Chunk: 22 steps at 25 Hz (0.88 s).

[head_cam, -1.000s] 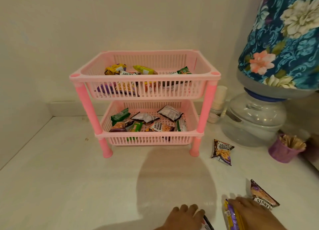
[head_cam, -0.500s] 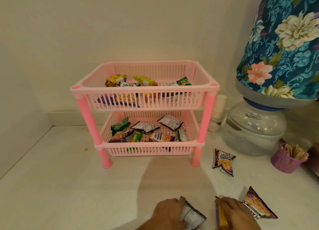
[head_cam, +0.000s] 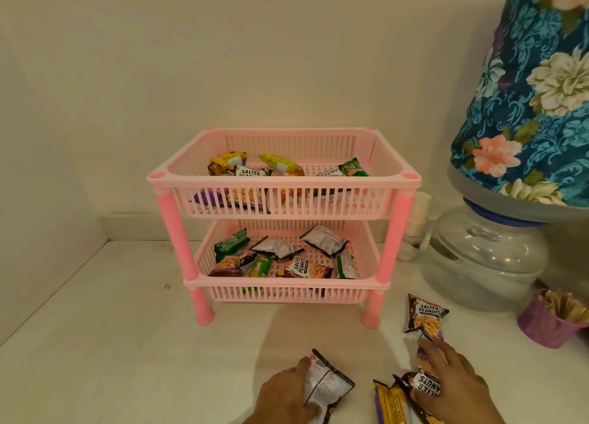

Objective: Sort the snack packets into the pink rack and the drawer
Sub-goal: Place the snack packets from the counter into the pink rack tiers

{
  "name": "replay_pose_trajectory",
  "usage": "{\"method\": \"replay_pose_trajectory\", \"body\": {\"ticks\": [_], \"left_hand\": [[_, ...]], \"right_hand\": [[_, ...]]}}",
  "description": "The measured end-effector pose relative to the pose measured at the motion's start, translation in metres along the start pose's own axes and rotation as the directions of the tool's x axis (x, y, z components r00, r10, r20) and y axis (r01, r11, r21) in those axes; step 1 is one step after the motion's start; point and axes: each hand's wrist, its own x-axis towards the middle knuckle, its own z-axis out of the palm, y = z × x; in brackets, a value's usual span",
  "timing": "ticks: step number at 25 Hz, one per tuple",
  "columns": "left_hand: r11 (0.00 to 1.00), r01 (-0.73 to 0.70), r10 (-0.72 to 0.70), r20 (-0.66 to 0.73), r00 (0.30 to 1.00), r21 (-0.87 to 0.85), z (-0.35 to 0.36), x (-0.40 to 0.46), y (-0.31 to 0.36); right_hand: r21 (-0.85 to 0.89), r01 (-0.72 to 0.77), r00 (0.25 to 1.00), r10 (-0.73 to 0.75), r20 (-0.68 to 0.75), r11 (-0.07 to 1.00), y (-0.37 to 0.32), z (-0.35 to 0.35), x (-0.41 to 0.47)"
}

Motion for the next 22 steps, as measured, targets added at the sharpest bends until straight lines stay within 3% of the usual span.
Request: {"method": "replay_pose_trajectory", "body": {"ticks": [3, 9, 11, 14, 19, 22], "left_hand": [[0.999, -0.012, 0.013, -0.017, 1.0, 0.044, -0.011, -0.003, 0.004], [0.979, -0.195, 0.204, -0.263, 0.943, 0.06, -0.078, -0.042, 0.035], [0.954, -0.297, 0.29, -0.417, 0.862, 0.049, -0.114, -0.063, 0.046], [0.868, -0.496, 0.385, -0.634, 0.67, 0.003, -0.17, -0.083, 0.057], [0.828, -0.56, 0.294, -0.835, 0.465, -0.02, -0.265, -0.09, 0.071], [0.808, -0.585, 0.211, -0.895, 0.393, -0.066, -0.304, -0.077, 0.071]], "right_hand": [[0.176, 0.008, 1.0, -0.008, -0.002, 0.984, 0.005, 0.007, 0.003], [0.201, 0.02, 0.999, -0.011, -0.05, 0.979, 0.001, 0.0, 0.001], [0.151, -0.016, 1.0, 0.018, -0.01, 0.988, -0.013, -0.025, 0.005], [0.241, 0.022, 0.999, -0.029, 0.023, 0.97, -0.027, -0.079, 0.008], [0.43, 0.266, 0.964, -0.236, -0.124, 0.863, -0.062, -0.192, 0.0], [0.471, 0.408, 0.913, -0.354, -0.203, 0.782, -0.099, -0.255, 0.0]]}}
